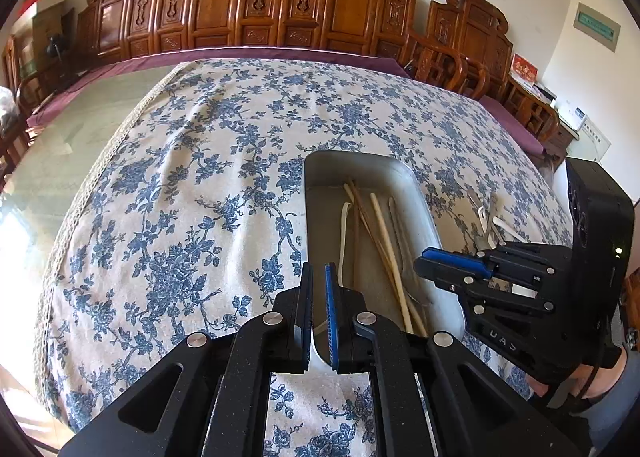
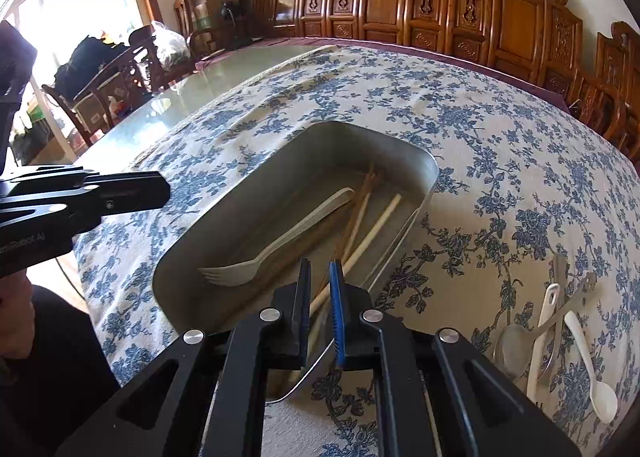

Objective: Organize utensils
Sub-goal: 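Lower the metal spoon into the tray and open the right gripper, then grasp a white plastic spoon with the right gripper while the left gripper moves to the pile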

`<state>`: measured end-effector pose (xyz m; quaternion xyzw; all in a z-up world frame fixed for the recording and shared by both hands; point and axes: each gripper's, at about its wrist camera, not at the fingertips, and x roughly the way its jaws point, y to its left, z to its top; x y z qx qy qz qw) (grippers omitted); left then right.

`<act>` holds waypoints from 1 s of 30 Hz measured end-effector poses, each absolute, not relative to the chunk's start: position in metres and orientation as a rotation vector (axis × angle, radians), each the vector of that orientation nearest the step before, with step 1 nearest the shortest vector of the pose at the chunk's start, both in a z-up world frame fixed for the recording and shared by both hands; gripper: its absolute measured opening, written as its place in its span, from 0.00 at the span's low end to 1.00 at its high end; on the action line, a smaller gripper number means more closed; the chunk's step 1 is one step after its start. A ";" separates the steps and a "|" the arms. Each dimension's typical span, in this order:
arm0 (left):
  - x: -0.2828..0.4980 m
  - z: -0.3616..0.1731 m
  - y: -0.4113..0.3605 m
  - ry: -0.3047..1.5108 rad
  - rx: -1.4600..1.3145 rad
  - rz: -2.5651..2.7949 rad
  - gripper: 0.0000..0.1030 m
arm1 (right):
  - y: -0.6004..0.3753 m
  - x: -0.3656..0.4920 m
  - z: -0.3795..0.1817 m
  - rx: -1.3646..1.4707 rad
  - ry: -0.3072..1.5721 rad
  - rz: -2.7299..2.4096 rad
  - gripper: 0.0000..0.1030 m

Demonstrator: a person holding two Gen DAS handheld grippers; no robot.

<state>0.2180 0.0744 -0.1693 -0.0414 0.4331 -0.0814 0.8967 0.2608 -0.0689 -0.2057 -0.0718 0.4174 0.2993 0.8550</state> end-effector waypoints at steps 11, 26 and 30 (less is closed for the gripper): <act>0.215 -0.168 0.050 0.891 -0.056 -0.213 0.05 | -0.124 0.242 -0.182 -0.087 0.829 0.555 0.12; 0.203 -0.162 0.000 0.864 0.015 -0.275 0.38 | -0.247 0.224 -0.176 -0.078 0.811 0.325 0.20; 0.198 -0.160 -0.010 0.854 0.023 -0.285 0.49 | -0.264 0.220 -0.179 -0.081 0.810 0.286 0.25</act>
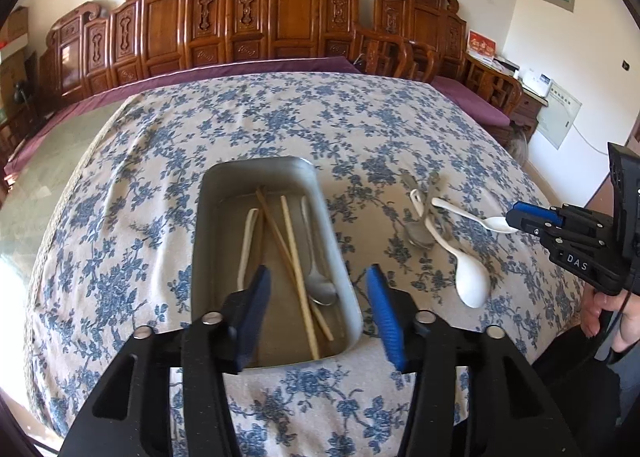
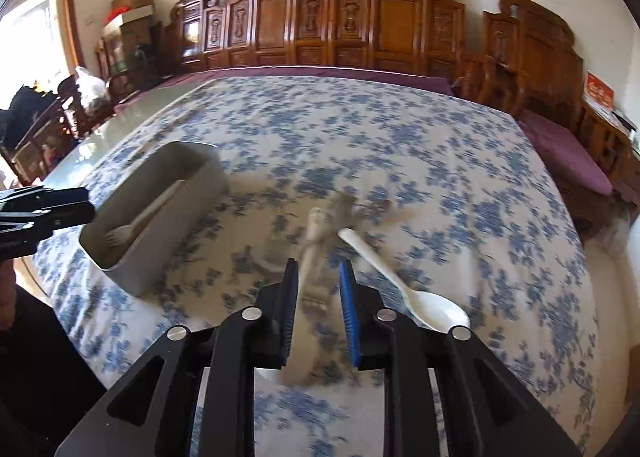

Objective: Organize utensils
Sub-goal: 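Grasp a white plastic spoon with the right gripper while the left gripper moves to the pile, then grasp a metal fork from the pile with the left gripper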

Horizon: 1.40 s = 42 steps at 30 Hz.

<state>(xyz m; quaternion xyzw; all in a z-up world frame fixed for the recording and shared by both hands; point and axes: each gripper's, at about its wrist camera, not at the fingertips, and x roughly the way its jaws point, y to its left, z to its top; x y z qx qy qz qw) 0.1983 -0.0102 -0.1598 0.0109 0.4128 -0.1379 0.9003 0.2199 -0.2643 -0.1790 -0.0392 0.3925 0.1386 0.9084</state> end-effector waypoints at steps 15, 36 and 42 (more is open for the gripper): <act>0.187 -0.169 -0.045 0.843 0.079 -0.341 0.72 | -0.308 0.248 -0.222 -0.110 0.872 0.186 0.53; 0.198 -0.178 -0.091 0.894 0.149 -0.368 0.72 | -0.360 0.270 -0.257 0.141 0.987 0.143 0.27; 0.212 -0.185 -0.106 0.918 0.178 -0.369 0.72 | -0.364 0.268 -0.254 0.192 0.978 0.172 0.09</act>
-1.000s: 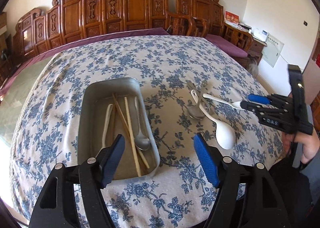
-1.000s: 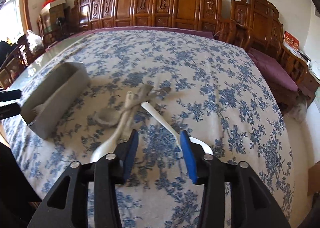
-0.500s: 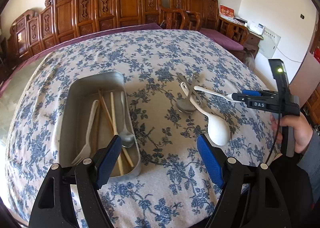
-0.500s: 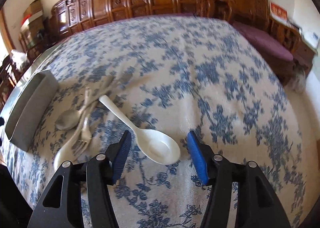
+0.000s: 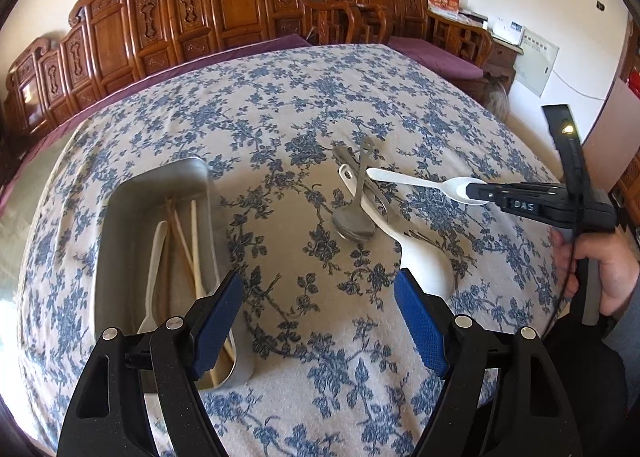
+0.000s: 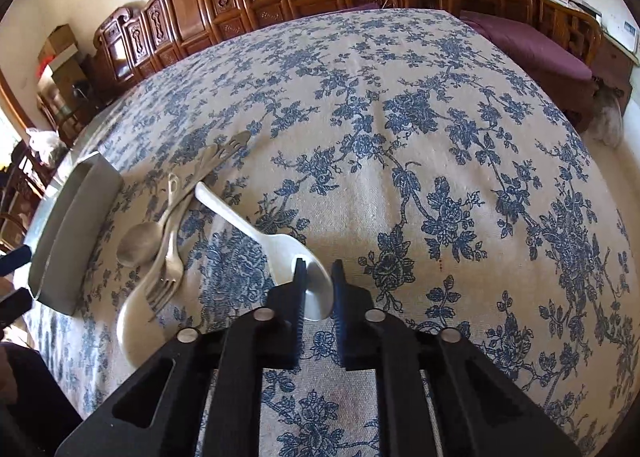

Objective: Organize utensils
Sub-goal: 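Grasp a metal fork from the pile with the left gripper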

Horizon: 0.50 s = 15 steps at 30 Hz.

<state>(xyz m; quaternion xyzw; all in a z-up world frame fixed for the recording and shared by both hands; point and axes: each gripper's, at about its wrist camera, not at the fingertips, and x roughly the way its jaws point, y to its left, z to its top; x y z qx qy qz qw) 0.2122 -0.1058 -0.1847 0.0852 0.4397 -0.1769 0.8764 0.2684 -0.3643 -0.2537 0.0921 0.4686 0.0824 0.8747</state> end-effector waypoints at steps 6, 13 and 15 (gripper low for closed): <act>0.237 -0.195 -0.118 0.950 0.152 -0.385 0.72 | -0.369 0.265 -0.244 0.226 0.931 0.170 0.05; 0.265 -0.211 -0.127 0.976 0.102 -0.398 0.65 | -0.371 0.266 -0.237 0.258 0.891 0.177 0.05; 0.271 -0.216 -0.129 0.981 0.086 -0.407 0.61 | -0.372 0.267 -0.238 0.260 0.891 0.177 0.05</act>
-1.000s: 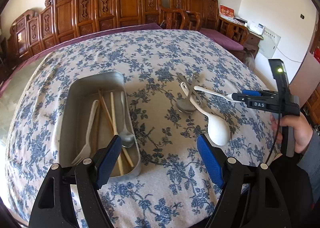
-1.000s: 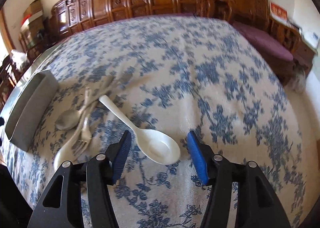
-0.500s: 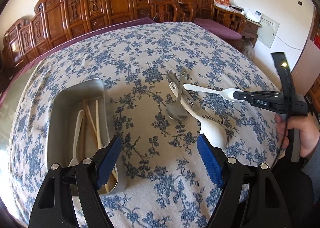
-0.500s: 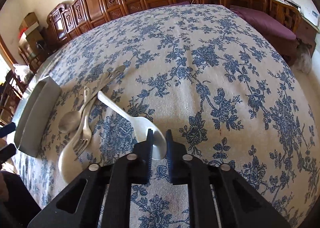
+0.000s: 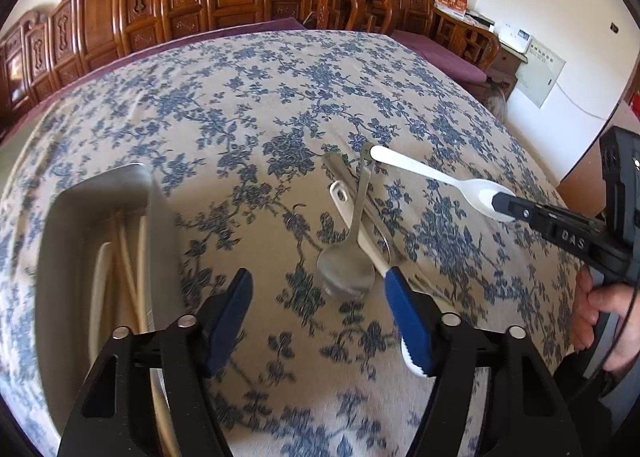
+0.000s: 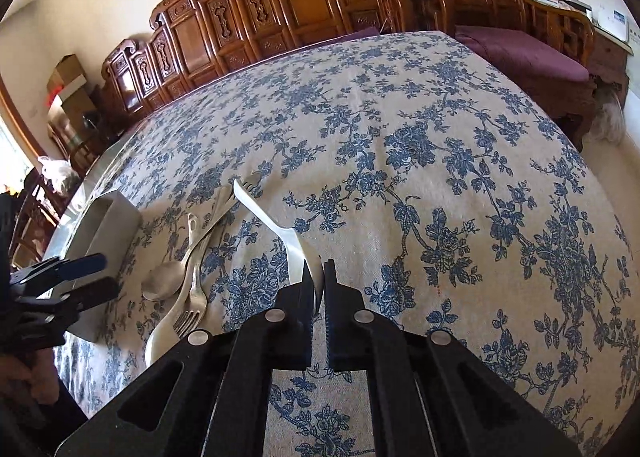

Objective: Organize utensils
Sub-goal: 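Grasp a metal fork from the pile with the left gripper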

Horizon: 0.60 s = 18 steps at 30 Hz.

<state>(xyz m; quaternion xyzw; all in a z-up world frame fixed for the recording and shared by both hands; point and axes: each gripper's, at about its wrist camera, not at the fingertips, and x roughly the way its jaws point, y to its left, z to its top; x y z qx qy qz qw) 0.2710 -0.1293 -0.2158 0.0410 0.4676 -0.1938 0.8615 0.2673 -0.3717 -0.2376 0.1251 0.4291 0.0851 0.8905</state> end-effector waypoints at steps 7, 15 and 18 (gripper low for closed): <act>0.292 -0.238 -0.134 1.031 0.030 -0.422 0.47 | -0.373 0.268 -0.238 0.264 0.887 0.169 0.06; 0.296 -0.251 -0.143 1.051 0.037 -0.432 0.36 | -0.372 0.270 -0.240 0.272 0.895 0.162 0.06; 0.294 -0.251 -0.143 1.063 0.028 -0.442 0.19 | -0.372 0.271 -0.240 0.270 0.896 0.162 0.06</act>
